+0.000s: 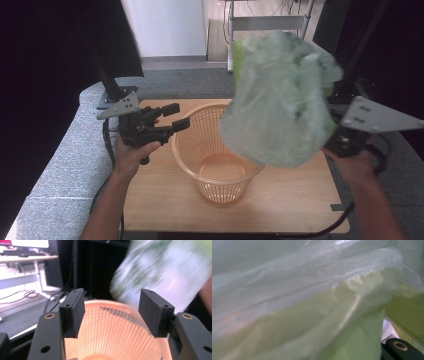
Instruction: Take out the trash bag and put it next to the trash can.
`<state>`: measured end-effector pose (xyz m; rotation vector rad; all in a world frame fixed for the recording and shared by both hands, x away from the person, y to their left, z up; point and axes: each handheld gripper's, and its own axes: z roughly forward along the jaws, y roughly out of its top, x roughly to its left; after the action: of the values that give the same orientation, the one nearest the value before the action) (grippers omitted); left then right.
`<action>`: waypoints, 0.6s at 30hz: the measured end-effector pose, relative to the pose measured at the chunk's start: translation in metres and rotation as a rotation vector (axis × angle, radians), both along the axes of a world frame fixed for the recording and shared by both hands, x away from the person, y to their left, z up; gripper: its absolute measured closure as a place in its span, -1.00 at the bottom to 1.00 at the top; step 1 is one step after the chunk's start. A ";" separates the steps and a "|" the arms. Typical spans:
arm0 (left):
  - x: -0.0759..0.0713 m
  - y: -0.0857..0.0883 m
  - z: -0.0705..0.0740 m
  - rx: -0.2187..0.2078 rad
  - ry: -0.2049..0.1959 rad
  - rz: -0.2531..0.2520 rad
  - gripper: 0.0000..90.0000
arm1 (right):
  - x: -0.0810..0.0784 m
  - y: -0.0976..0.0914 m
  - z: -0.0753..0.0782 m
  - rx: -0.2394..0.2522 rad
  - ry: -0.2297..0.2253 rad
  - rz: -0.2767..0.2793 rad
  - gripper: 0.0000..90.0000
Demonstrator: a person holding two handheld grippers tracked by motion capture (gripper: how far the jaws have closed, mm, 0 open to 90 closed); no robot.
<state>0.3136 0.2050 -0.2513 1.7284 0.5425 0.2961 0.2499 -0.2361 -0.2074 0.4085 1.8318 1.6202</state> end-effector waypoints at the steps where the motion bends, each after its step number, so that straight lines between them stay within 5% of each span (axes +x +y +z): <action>1: 0.000 0.001 -0.003 0.007 0.004 0.007 -0.17 | -0.005 -0.010 0.001 -0.004 -0.004 -0.015 0.97; 7: 0.003 0.011 -0.020 0.020 0.033 0.034 -0.17 | -0.025 -0.062 -0.028 -0.024 0.045 -0.099 0.97; 12: 0.005 0.018 -0.032 0.023 0.057 0.051 -0.17 | -0.016 -0.081 -0.095 -0.009 0.165 -0.135 0.96; 18: 0.005 0.020 -0.039 0.042 0.071 0.059 -0.17 | 0.007 -0.081 -0.179 0.016 0.296 -0.148 0.96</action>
<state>0.3191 0.2247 -0.2899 1.7712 0.6438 0.2913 0.2567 -0.3169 -0.3862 0.8086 1.9504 1.5369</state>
